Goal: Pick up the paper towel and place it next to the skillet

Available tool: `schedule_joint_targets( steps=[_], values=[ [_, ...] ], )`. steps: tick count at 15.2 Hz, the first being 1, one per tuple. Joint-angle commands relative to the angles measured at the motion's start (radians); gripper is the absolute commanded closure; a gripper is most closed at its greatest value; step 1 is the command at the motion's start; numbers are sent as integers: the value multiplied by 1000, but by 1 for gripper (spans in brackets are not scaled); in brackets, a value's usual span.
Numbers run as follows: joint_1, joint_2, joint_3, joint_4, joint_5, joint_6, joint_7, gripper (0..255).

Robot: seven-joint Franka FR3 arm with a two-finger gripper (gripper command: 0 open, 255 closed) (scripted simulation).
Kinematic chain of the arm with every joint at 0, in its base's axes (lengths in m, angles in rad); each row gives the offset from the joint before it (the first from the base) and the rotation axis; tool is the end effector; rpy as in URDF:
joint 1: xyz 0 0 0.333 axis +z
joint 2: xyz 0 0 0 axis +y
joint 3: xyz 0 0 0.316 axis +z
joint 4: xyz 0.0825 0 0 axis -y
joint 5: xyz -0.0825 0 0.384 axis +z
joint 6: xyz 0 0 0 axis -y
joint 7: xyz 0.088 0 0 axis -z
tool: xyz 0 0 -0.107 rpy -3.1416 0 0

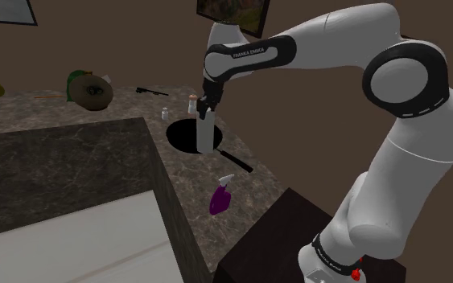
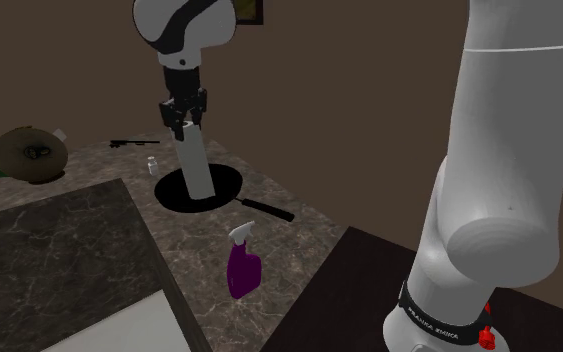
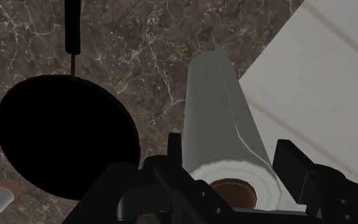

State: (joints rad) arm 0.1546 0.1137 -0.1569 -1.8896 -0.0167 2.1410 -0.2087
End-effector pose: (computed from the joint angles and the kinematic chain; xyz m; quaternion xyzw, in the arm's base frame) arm 0.6027 0.0007 0.4585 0.9916 0.1078 0.0674 0.0234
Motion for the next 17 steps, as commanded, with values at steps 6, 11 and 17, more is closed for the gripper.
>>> schedule_joint_targets(
  steps=[6,11,17],
  values=[
    [-1,30,0,-59,5,89,-1,255],
    [-3,57,1,-93,9,151,-3,255],
    [-4,96,3,-128,17,224,-6,255]
  ],
)
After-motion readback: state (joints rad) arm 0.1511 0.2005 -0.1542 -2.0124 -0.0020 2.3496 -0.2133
